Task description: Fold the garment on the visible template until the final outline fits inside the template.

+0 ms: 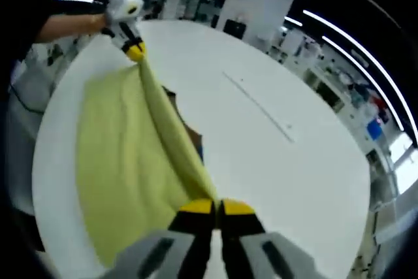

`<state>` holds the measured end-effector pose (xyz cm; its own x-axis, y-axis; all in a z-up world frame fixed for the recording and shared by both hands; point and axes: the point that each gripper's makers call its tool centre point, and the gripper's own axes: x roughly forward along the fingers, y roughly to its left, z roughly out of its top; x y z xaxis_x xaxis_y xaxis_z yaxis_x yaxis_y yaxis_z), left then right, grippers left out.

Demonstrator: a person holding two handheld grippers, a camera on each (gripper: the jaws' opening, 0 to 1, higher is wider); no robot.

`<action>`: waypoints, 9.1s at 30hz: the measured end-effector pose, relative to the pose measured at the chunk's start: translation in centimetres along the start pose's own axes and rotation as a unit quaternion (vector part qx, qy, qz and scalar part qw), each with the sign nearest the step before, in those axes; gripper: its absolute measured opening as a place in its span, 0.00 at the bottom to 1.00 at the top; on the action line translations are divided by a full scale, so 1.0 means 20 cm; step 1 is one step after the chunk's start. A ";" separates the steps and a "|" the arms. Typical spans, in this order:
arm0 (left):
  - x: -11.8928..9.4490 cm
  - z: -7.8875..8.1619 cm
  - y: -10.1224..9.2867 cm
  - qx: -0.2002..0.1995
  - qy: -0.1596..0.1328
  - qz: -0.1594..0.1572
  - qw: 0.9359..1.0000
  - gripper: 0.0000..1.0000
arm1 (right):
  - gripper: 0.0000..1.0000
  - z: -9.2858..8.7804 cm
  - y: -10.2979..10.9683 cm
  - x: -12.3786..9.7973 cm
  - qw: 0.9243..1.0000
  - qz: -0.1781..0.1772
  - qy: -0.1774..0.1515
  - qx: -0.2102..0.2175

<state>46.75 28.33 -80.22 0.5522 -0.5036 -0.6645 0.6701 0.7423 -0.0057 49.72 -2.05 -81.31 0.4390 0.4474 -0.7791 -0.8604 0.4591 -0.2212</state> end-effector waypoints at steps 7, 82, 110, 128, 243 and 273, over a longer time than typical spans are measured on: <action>0.07 -0.07 0.04 -0.014 0.014 -0.004 1.000 0.00 | 0.00 -0.04 0.02 0.06 1.000 0.023 0.005 0.013; -0.02 -0.06 0.19 0.027 -0.021 0.039 0.999 0.00 | 0.00 0.02 -0.10 0.02 0.994 -0.022 -0.057 0.089; -0.09 -0.10 0.24 -0.140 -0.068 0.097 0.983 0.49 | 0.54 -0.06 -0.14 0.01 0.951 -0.013 -0.059 0.304; -0.29 -0.11 -0.09 -0.139 -0.119 0.029 0.983 0.92 | 0.86 -0.03 0.20 -0.20 0.946 0.058 -0.087 0.306; -0.44 -0.60 -0.71 -0.121 -0.004 -0.014 0.993 0.04 | 0.00 -0.48 0.74 -0.45 0.964 0.047 -0.019 0.262; -0.72 -0.44 -0.75 -0.169 -0.048 0.052 0.983 0.88 | 0.94 -0.12 0.70 -0.85 0.955 -0.004 -0.097 0.281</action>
<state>24.35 28.30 -77.01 0.6635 -0.4446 -0.6017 0.4133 0.8882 -0.2006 29.54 -5.11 -72.55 0.5319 0.5511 -0.6430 -0.6058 0.7782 0.1658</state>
